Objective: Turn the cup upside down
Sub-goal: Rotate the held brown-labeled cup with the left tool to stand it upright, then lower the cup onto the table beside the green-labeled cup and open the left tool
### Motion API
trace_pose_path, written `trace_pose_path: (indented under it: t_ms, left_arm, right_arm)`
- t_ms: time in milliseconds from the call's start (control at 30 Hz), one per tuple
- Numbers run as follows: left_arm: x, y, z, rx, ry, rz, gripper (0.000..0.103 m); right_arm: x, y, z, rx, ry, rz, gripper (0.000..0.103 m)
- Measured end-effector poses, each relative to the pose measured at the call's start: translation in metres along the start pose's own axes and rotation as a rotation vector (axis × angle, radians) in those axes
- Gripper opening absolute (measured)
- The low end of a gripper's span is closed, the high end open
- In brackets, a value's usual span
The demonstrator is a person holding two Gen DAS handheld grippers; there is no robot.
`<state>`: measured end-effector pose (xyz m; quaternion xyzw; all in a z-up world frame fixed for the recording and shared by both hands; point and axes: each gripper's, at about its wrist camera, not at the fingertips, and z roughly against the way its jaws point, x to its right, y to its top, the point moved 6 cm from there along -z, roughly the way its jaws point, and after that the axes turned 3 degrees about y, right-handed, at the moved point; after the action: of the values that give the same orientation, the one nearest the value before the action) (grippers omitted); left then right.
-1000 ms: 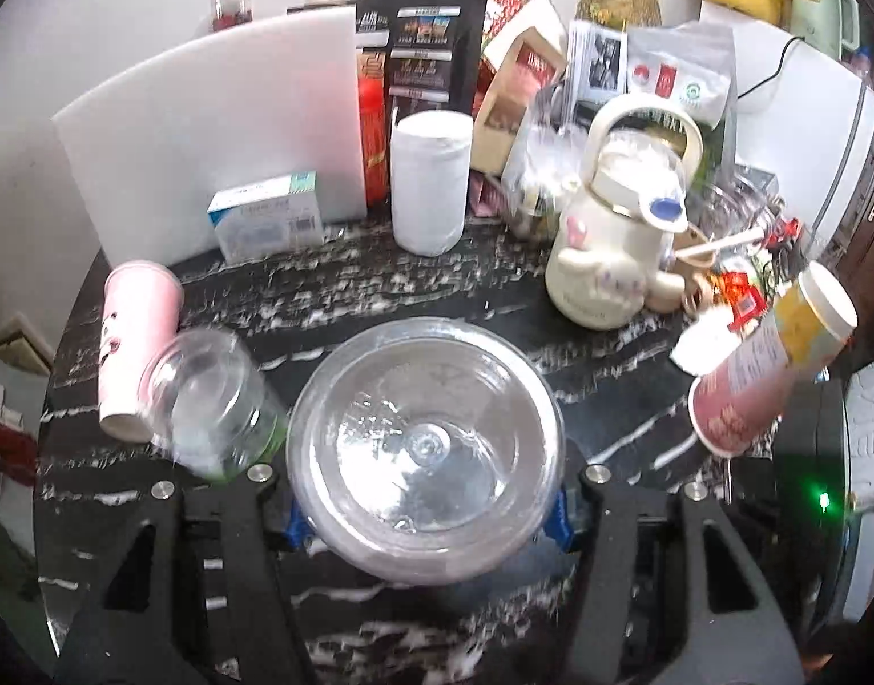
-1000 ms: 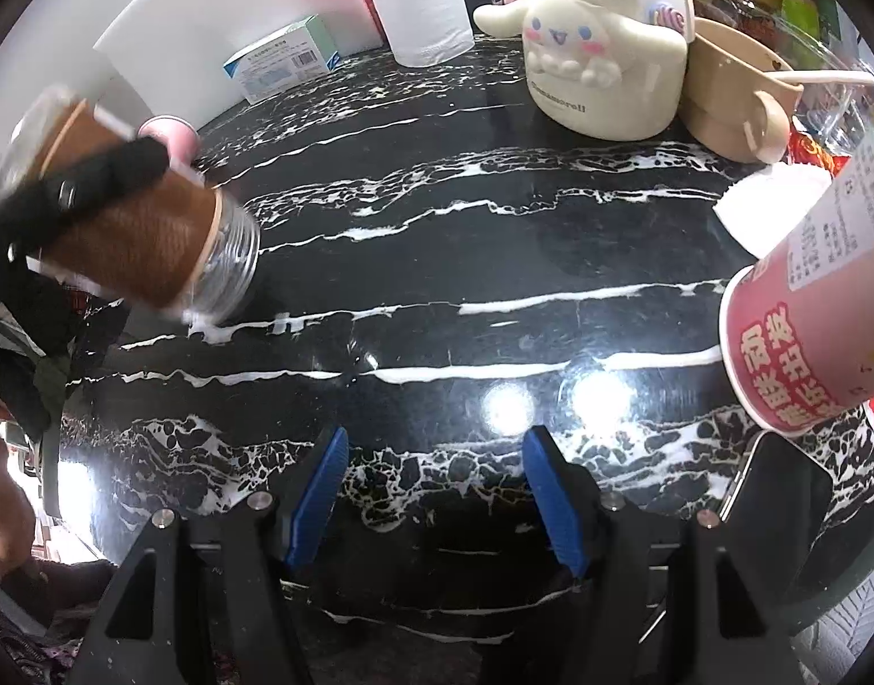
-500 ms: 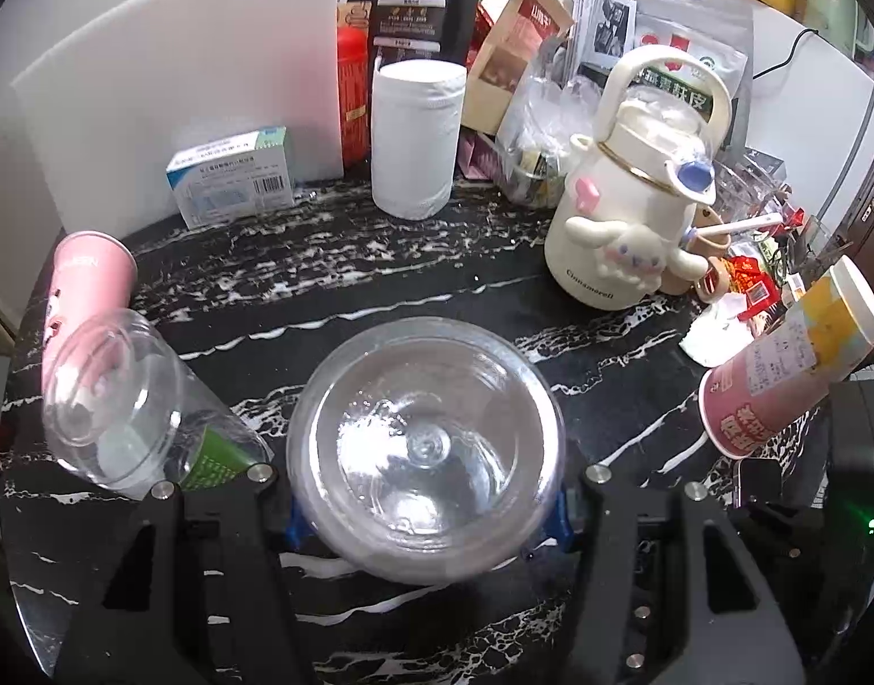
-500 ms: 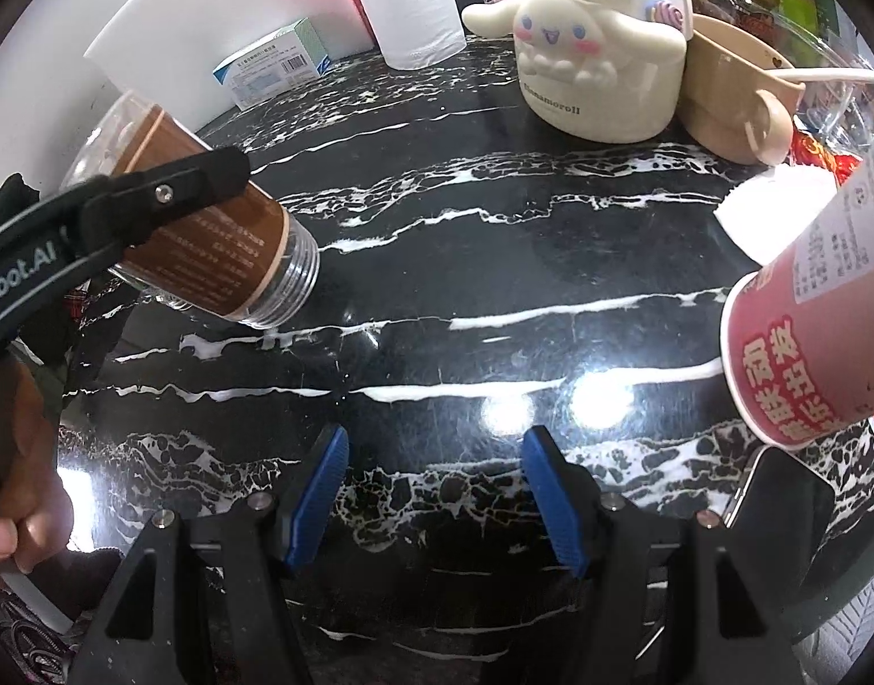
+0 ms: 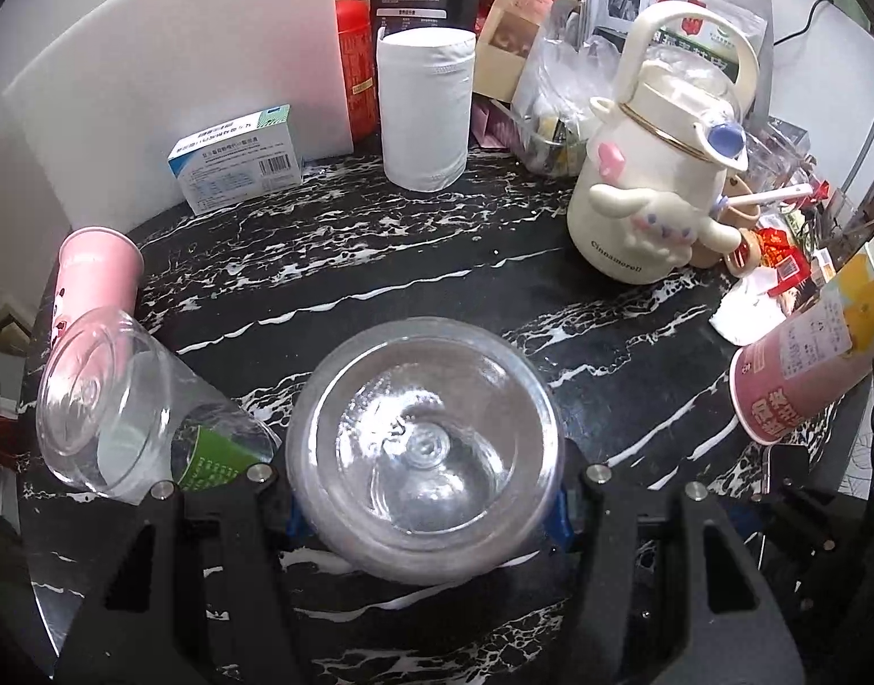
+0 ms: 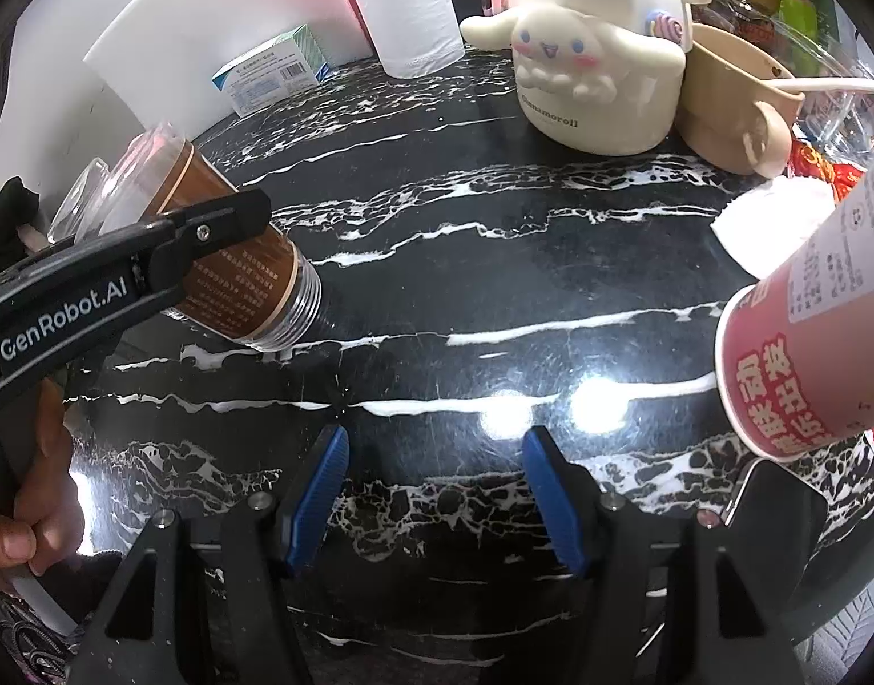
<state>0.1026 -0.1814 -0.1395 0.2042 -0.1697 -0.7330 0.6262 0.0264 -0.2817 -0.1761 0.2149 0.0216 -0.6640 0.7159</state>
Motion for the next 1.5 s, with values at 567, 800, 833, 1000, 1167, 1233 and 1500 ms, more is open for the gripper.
trace_pose_path:
  t_ms: [567, 800, 833, 1000, 1167, 1233, 1500]
  left_arm:
    - [-0.011, 0.004, 0.012, -0.013, 0.003, 0.055, 0.073]
    - [-0.013, 0.010, 0.038, 0.033, 0.011, 0.032, 0.076]
    - [-0.014, 0.011, 0.043, 0.043, 0.013, 0.030, 0.077]
    - [-0.021, 0.013, 0.067, 0.085, 0.030, 0.029, 0.078]
    - [-0.032, 0.012, 0.093, 0.125, 0.051, 0.041, 0.080]
    - [-0.037, 0.011, 0.102, 0.135, 0.058, 0.044, 0.080]
    - [-0.059, 0.000, 0.129, 0.163, 0.102, 0.062, 0.083]
  right_arm:
    - [0.003, -0.006, 0.019, 0.028, -0.009, 0.003, 0.064]
    - [-0.005, -0.007, 0.035, 0.054, -0.020, 0.021, 0.064]
    - [-0.006, -0.006, 0.038, 0.062, -0.024, 0.026, 0.064]
    - [-0.015, -0.004, 0.053, 0.099, -0.040, 0.052, 0.064]
    - [-0.027, -0.001, 0.066, 0.130, -0.046, 0.089, 0.064]
    - [-0.032, 0.002, 0.069, 0.141, -0.048, 0.103, 0.065]
    - [-0.053, 0.008, 0.082, 0.180, -0.056, 0.143, 0.065]
